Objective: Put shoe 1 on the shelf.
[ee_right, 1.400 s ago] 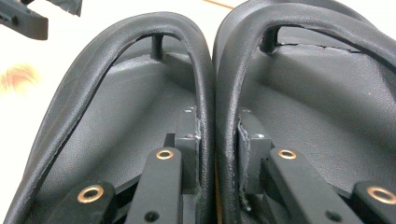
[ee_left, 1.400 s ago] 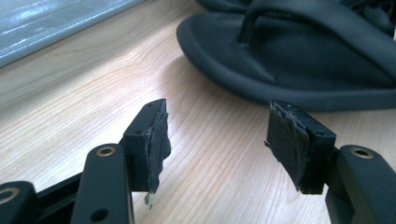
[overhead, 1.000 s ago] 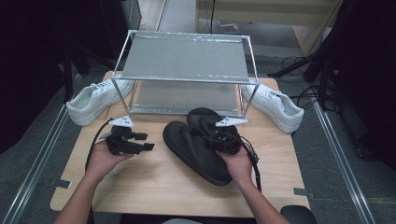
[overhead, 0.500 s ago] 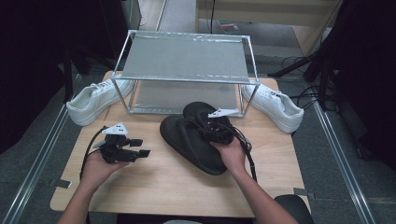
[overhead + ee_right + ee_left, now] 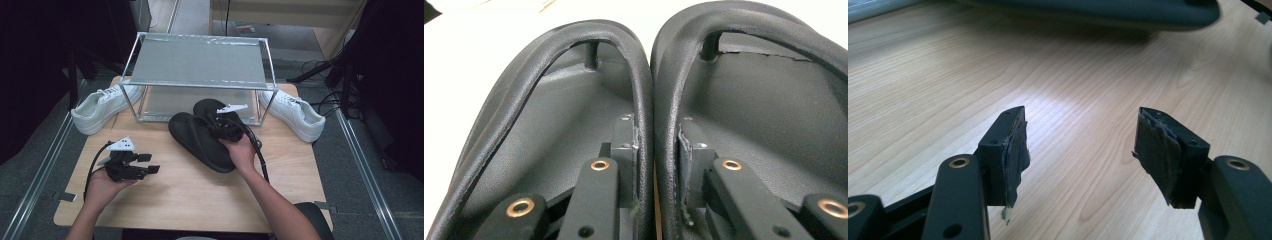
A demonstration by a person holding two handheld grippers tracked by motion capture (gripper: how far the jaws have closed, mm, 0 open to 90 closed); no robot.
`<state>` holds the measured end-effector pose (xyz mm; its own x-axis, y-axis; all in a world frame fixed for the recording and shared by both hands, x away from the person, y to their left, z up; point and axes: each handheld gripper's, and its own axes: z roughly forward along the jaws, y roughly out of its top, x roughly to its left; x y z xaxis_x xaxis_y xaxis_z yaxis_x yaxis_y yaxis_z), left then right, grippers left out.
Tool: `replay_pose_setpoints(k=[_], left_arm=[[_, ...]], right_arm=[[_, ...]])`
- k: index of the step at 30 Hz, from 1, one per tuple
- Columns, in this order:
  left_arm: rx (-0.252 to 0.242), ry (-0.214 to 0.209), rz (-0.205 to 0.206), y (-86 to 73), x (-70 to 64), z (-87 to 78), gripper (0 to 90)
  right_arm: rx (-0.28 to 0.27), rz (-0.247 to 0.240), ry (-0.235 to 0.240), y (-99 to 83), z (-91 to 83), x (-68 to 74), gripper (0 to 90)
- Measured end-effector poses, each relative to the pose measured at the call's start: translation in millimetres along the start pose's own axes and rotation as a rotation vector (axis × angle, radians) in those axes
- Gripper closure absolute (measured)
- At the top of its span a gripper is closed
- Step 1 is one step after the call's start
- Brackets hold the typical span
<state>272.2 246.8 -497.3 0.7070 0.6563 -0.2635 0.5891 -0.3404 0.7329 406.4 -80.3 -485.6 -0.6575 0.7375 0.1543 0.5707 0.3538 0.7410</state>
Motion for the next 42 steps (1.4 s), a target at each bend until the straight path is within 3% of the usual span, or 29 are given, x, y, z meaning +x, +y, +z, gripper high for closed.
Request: replay_pose_setpoints(k=[7, 10, 17, 26, 36, 42], left_arm=[[0.007, -0.008, 0.014, 2.6, -3.7, 5.5, 38.1], [0.008, -0.015, 0.013, 2.9, -3.4, 5.9, 38.0], [0.001, -0.020, 0.014, 3.9, -3.3, 6.2, 38.0], [0.009, -0.029, 0.027, 6.5, -3.8, 10.4, 38.1], [0.016, -0.033, 0.030, 9.5, -2.0, 14.2, 38.0], [0.017, -0.039, 0.029, 11.1, -0.5, 15.7, 38.1]], right_arm=[[-0.036, 0.052, -0.050, 9.6, 10.0, -17.5, 74.7], [-0.025, 0.079, -0.063, 11.4, 17.9, -23.4, 74.7], [-0.028, 0.109, -0.095, 11.0, 32.2, -25.6, 74.4], [-0.056, 0.118, -0.119, 11.6, 40.0, -26.7, 73.5], [-0.060, 0.102, -0.113, 11.4, 40.6, -27.4, 62.3], [-0.051, 0.092, -0.110, 12.0, 37.5, -27.5, 60.6]])
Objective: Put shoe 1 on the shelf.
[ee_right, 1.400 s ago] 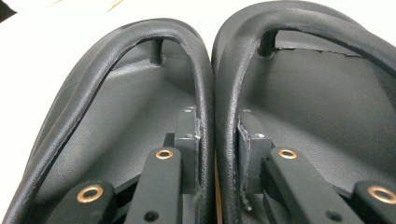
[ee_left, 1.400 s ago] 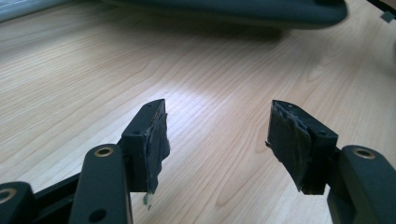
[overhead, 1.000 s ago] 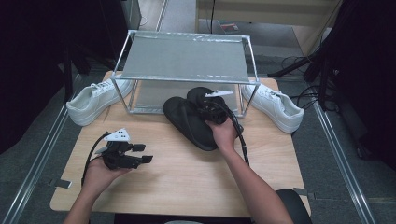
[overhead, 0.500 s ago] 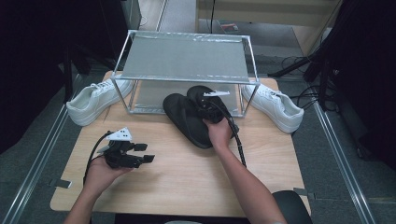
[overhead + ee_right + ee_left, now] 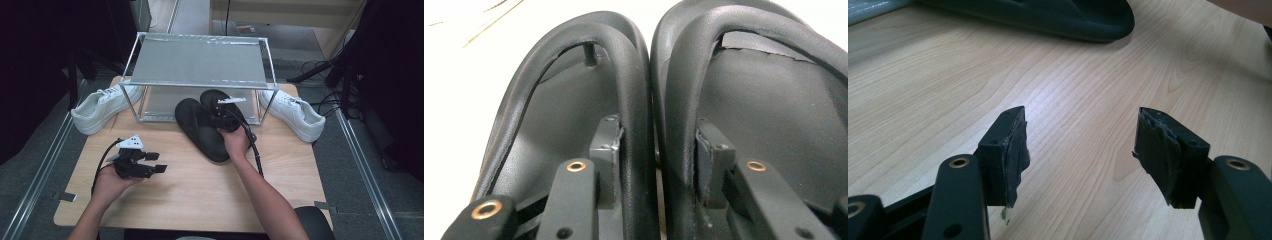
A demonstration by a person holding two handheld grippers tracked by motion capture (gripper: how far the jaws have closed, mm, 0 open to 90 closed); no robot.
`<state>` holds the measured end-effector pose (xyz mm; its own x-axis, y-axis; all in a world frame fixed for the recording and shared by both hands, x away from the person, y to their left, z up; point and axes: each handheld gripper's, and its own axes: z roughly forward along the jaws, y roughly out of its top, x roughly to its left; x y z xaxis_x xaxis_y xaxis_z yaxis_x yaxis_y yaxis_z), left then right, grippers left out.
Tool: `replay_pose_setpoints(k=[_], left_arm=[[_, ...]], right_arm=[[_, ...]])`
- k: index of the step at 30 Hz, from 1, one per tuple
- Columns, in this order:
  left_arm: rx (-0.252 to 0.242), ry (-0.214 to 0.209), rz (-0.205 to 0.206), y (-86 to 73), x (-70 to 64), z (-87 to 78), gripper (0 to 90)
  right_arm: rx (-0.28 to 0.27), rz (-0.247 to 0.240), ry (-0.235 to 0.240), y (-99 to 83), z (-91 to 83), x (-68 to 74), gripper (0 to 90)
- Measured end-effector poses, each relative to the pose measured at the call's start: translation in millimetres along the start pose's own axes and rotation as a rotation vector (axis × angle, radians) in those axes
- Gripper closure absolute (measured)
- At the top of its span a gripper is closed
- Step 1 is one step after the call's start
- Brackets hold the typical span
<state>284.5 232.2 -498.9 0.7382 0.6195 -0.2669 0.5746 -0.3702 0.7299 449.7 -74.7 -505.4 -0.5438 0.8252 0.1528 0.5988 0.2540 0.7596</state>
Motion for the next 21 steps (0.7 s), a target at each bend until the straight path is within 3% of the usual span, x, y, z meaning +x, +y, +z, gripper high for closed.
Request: replay_pose_setpoints(k=[9, 21], left_arm=[[0.003, -0.005, 0.007, 3.8, 2.9, 2.9, 38.0], [0.024, -0.013, 0.012, 14.0, 8.2, 9.6, 38.4]], right_arm=[[0.003, 0.006, 0.005, 1.5, -7.1, -1.3, 56.4], [-0.012, -0.022, 0.006, -0.3, -32.6, -1.5, 56.6]])
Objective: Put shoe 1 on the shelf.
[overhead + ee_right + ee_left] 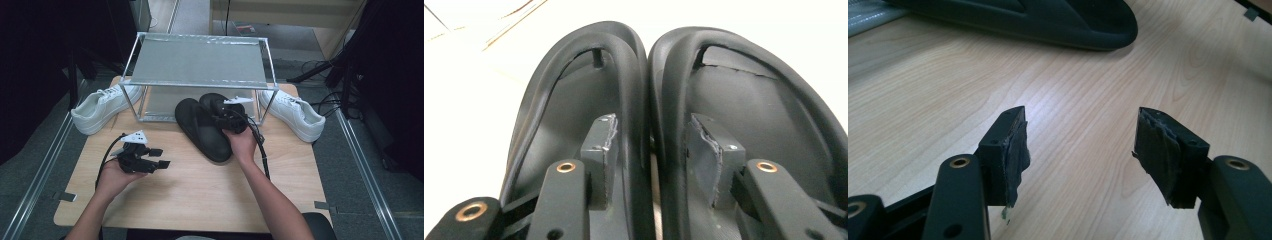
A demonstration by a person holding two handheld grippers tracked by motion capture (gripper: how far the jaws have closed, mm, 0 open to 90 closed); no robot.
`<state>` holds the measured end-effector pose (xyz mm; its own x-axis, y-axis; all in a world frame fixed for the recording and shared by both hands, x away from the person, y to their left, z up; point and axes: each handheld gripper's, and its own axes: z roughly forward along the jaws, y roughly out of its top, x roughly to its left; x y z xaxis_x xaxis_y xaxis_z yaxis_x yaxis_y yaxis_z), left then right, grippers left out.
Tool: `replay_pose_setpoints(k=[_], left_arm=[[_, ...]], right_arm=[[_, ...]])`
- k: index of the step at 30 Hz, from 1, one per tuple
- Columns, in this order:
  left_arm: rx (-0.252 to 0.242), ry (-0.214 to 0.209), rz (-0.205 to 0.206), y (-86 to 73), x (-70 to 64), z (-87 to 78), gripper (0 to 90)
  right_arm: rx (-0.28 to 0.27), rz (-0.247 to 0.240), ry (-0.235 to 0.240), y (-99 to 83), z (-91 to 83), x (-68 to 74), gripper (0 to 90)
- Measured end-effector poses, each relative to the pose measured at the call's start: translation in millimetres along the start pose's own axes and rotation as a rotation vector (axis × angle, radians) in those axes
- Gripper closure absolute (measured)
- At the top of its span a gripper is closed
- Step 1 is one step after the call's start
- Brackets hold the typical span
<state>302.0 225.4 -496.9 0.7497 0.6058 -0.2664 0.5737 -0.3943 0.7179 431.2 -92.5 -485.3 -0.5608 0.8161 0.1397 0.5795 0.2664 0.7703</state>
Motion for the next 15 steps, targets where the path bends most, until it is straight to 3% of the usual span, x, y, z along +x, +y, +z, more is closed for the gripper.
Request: replay_pose_setpoints(k=[11, 13, 15], left_arm=[[0.009, -0.010, 0.007, 15.3, 7.0, 10.1, 39.0], [0.013, -0.010, 0.010, 18.3, 8.6, 12.3, 39.4], [0.010, -0.009, 0.015, 21.0, 9.3, 14.2, 41.2]], right_arm=[[0.010, 0.016, 0.045, -15.1, -21.7, -3.7, 57.8], [0.014, 0.004, 0.073, -18.1, -25.1, -3.8, 56.7], [0.020, -0.017, 0.072, -21.5, -29.7, -1.5, 57.5]])
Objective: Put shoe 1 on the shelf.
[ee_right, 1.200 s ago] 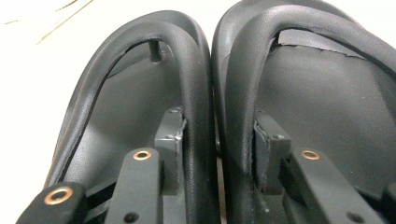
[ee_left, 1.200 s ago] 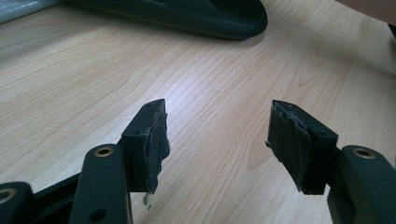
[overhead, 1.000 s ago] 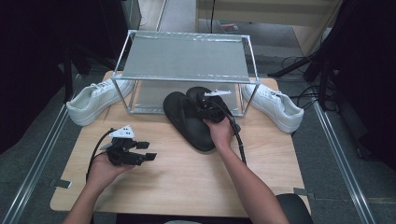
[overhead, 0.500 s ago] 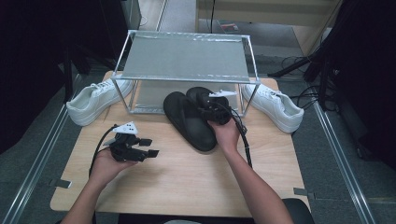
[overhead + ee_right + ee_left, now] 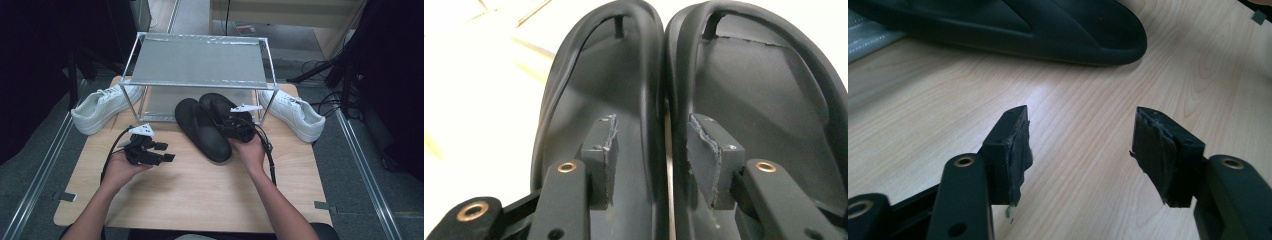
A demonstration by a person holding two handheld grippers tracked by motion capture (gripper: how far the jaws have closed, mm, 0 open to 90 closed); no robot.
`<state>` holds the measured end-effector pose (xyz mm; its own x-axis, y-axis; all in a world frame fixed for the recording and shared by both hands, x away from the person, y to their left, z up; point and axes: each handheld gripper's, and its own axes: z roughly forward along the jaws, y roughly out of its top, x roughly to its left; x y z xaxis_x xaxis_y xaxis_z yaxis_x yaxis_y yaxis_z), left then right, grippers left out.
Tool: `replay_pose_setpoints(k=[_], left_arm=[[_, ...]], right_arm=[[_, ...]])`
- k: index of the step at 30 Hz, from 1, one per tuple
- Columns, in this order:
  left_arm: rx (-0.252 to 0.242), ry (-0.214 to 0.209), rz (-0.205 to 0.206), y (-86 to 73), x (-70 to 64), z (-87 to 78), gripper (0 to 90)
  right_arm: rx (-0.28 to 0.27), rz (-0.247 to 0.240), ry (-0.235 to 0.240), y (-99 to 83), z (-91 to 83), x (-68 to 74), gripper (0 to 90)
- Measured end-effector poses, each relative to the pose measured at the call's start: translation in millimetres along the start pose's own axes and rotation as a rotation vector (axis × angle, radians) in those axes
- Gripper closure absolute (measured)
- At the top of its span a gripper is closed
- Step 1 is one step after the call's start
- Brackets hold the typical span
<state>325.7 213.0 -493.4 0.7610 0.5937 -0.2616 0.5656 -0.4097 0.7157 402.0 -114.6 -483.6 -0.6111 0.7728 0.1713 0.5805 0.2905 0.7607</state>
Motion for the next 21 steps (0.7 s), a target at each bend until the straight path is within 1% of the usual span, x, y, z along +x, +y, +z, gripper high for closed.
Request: replay_pose_setpoints(k=[1, 3, 5, 7, 8, 9, 11, 12, 14, 15, 16, 18, 19, 21], left_arm=[[-0.013, -0.008, 0.007, 0.3, 0.5, 0.6, 42.6], [-0.031, -0.013, 0.008, 1.0, 1.2, 1.9, 45.4], [-0.001, -0.011, 0.006, 5.6, 2.3, 3.4, 48.0], [0.005, -0.014, -0.007, 9.5, 4.1, 4.1, 52.3], [0.008, -0.022, -0.014, 12.2, 5.2, 4.6, 54.4], [-0.002, -0.020, -0.015, 12.9, 5.5, 4.7, 56.1], [-0.001, -0.033, -0.018, 17.0, 7.9, 4.7, 61.7], [-0.006, -0.028, -0.017, 18.3, 8.5, 4.6, 63.7], [-0.014, -0.025, -0.013, 22.4, 9.8, 3.4, 71.0], [-0.022, -0.011, -0.011, 24.6, 10.6, 2.6, 73.1], [-0.035, -0.017, -0.018, 27.1, 12.2, 2.2, 75.8], [-0.030, -0.027, -0.019, 31.8, 14.9, 1.6, 78.5], [-0.025, -0.025, -0.015, 35.0, 15.8, 1.1, 80.2], [-0.020, -0.026, -0.003, 42.0, 17.7, -0.5, 82.9]], right_arm=[[0.001, -0.007, 0.004, -1.4, -1.7, 0.8, 58.0], [0.003, -0.008, 0.017, -3.7, -5.5, 2.8, 58.0], [0.000, -0.010, 0.031, -6.3, -10.2, 5.4, 58.3], [-0.004, -0.015, 0.043, -9.4, -14.4, 6.8, 58.4], [-0.004, -0.018, 0.056, -11.5, -16.6, 7.3, 58.4], [-0.002, -0.021, 0.065, -14.2, -19.5, 8.0, 58.4], [-0.003, -0.023, 0.085, -18.8, -24.2, 8.9, 58.3], [-0.006, -0.021, 0.095, -21.3, -26.8, 9.2, 58.3], [-0.008, -0.027, 0.105, -25.4, -31.1, 10.2, 58.3], [-0.011, -0.032, 0.108, -27.9, -33.7, 10.6, 58.3], [-0.016, -0.038, 0.113, -30.6, -36.0, 10.3, 58.3], [-0.023, -0.030, 0.129, -36.1, -40.2, 9.5, 58.2], [-0.026, -0.026, 0.138, -39.1, -42.0, 9.0, 58.2], [-0.033, -0.037, 0.148, -45.3, -44.6, 8.8, 58.9]])
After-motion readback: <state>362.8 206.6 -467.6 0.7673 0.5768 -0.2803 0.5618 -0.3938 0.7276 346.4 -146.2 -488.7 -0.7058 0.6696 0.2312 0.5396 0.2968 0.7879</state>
